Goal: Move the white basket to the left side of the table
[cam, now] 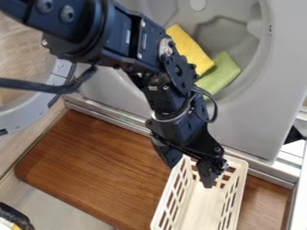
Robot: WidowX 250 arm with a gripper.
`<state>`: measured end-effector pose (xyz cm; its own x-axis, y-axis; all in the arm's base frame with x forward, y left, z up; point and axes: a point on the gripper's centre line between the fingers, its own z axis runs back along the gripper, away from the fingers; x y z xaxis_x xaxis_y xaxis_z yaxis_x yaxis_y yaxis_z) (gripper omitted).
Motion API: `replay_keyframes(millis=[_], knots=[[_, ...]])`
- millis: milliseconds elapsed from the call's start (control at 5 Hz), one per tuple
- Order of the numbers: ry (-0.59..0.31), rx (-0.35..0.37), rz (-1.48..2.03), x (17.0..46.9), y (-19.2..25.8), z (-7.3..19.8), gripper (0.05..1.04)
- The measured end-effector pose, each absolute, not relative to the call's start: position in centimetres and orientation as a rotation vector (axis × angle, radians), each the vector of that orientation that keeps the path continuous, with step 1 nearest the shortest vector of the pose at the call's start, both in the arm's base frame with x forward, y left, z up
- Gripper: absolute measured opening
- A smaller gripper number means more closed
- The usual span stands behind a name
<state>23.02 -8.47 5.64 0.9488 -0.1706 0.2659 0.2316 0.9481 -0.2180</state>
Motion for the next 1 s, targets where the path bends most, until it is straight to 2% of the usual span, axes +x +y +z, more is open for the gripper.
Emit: replay_keyframes(millis=[200, 600, 1000], knots=[[-0.225, -0.244, -0.205, 22.8, -8.4, 5.1, 0.999], [-0.184, -0.138, -0.155, 22.3, -4.4, 3.2, 0.999], [-0.099, -0.156, -0.161, 23.6, -7.3, -0.8, 0.999]])
